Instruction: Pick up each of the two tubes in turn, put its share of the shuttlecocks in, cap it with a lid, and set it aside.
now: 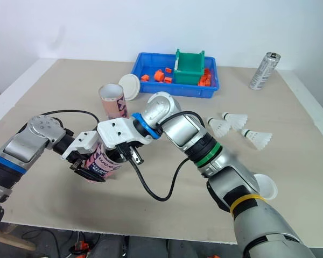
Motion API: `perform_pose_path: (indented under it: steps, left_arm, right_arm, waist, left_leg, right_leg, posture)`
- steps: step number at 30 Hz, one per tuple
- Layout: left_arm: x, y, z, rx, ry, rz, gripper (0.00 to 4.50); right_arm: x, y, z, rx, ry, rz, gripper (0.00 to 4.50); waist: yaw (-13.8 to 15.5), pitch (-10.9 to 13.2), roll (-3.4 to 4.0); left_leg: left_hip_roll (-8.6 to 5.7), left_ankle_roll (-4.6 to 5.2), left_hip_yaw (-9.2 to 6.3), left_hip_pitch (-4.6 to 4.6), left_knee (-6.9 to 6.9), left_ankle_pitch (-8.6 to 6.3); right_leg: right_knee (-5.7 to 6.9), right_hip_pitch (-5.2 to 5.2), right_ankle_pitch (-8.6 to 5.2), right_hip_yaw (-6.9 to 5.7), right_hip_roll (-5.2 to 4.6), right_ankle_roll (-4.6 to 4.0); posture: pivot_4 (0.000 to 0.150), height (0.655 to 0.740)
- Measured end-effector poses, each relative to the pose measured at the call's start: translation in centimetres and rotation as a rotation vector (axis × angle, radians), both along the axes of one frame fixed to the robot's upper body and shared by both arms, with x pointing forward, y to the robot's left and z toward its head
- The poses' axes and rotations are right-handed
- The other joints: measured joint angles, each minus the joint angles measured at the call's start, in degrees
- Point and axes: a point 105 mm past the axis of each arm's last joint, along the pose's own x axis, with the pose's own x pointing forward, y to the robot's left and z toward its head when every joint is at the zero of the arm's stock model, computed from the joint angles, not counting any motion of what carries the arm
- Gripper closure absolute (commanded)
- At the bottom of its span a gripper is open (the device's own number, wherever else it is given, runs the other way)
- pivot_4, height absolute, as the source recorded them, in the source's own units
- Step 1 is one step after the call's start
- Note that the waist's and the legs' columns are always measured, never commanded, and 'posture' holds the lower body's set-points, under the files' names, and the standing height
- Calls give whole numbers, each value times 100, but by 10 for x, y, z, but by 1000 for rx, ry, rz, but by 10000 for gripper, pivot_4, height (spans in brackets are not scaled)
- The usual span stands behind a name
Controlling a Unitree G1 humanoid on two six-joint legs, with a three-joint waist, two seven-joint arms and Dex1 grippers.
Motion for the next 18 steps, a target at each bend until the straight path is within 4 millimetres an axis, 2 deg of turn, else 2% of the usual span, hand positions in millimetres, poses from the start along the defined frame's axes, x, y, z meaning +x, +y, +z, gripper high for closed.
perform_pose_path:
  steps: [5, 10, 11, 15, 18]
  left_arm:
    - [0, 2, 0, -2, -2, 9, 12884]
    - [1, 0, 1, -8, -8, 7, 12884]
    - [2, -1, 1, -11, -10, 7, 12884]
    - [2, -4, 1, -20, -14, 1, 12884]
    - [2, -4, 1, -22, -17, 1, 12884]
  right_arm:
    - [2, 2, 1, 13, 6, -25, 44508]
    - [3, -7, 5, 10, 57, -34, 44508]
    - [3, -9, 9, 19, 70, -37, 44508]
    - [5, -33, 45, 67, 58, -45, 44508]
    - [10, -52, 57, 75, 28, -83, 44508]
  waist:
    - [-7, 0, 0]
    - [0, 1, 0]
    - [0, 1, -1]
    - [2, 3, -1]
    - [-1, 3, -1]
  left_leg:
    - [1, -1, -7, 5, 0, 3]
    - [-1, -25, -19, 0, 0, 17]
    - [-1, -25, -19, -1, 1, 17]
    - [-2, -26, -24, -4, -3, 17]
    - [-2, -26, -29, -4, -9, 17]
  right_leg:
    - [16, -1, -1, -2, 5, -5]
    - [23, -4, -2, -8, 5, -6]
    - [23, -3, -2, -8, 4, -6]
    - [22, -4, -9, -12, 4, -7]
    - [22, -5, -14, -18, 4, -12]
  posture:
    - [1500, 7355]
    - [1500, 7355]
    - [1500, 7355]
    - [1500, 7355]
    - [1500, 7355]
